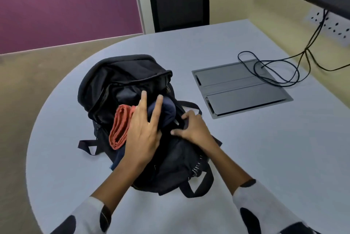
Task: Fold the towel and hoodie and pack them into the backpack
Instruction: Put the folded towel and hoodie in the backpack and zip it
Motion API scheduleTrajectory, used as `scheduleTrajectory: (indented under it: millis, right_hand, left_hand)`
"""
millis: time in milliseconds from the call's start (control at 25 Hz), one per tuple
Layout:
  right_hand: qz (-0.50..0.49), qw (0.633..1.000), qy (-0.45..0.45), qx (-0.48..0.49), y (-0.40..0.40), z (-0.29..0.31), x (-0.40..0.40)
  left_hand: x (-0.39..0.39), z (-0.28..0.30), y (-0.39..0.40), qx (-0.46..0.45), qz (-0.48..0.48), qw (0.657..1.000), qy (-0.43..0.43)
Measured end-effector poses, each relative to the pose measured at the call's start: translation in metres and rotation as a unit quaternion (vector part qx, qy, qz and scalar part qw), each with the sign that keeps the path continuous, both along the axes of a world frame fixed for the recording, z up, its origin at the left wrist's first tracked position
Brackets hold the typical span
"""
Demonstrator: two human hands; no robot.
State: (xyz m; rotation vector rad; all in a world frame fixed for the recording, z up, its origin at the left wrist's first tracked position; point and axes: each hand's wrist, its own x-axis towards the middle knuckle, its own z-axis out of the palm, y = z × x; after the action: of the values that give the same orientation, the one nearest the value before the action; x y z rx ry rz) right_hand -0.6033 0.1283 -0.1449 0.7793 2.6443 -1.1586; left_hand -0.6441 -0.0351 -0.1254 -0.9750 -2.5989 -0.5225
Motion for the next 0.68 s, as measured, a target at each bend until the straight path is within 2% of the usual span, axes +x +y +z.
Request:
scheduleTrajectory:
  millis: [40, 120, 240, 320, 400, 480, 560, 680]
  right_hand:
    - [-0.005, 0.999, -0.022, 0.049, -0.007, -0.002, 0.005]
    - [-0.049, 0.992, -0.012, 0.117, -0.009, -0.004, 0.013]
    - [-0.141, 0.986, 0.038, 0.081, 0.017, 0.006, 0.015]
    - [-0.146, 0.987, 0.050, 0.035, 0.030, 0.011, 0.014]
    - [-0.142, 0.986, 0.089, 0.024, 0.032, 0.022, 0.016]
    - [-0.124, 0.982, 0.140, 0.028, 0.027, 0.039, 0.016]
    - [-0.081, 0.977, 0.185, 0.065, 0.023, 0.055, 0.017]
    - [-0.039, 0.972, 0.196, 0.123, 0.028, 0.058, 0.023]
  left_hand:
    - [0.000, -0.001, -0.002, -0.012, 0.007, 1.000, -0.008]
    - [0.001, -0.002, -0.006, -0.054, -0.009, 0.998, 0.011]
    - [0.010, -0.003, -0.009, -0.142, -0.007, 0.985, 0.094]
    - [0.023, -0.010, -0.003, -0.142, 0.034, 0.988, 0.042]
    - [0.035, -0.020, 0.006, -0.113, 0.040, 0.991, -0.062]
    - [0.039, -0.032, 0.021, -0.133, -0.002, 0.986, -0.100]
    - [0.030, -0.033, 0.040, -0.203, -0.050, 0.967, -0.148]
    - [0.012, -0.028, 0.049, -0.251, -0.119, 0.943, -0.182]
